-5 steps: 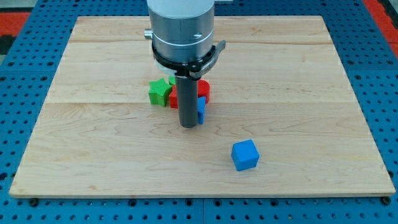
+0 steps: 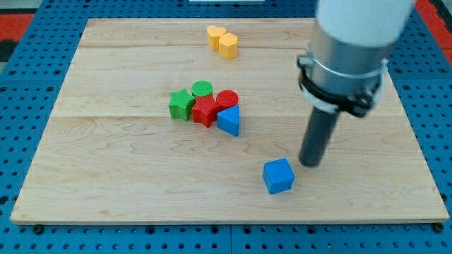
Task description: Push the blue cube into the bottom left to the red star
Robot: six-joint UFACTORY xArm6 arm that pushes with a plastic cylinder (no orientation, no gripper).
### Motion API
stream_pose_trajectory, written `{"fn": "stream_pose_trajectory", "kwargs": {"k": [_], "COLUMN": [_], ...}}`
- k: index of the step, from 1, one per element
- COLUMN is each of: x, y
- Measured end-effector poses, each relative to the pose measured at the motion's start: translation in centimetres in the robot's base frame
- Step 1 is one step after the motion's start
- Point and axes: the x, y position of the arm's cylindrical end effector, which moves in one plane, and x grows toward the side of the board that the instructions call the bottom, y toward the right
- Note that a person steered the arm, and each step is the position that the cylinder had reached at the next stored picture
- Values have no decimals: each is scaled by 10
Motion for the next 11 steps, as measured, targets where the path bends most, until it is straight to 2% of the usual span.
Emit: {"fn": "stream_pose_trajectory", "kwargs": {"k": [1, 3, 4, 5, 6, 9, 11], "x": [33, -4, 7, 16, 7, -54, -56], "y": [-1, -116, -140, -149, -171, -189, -187]}}
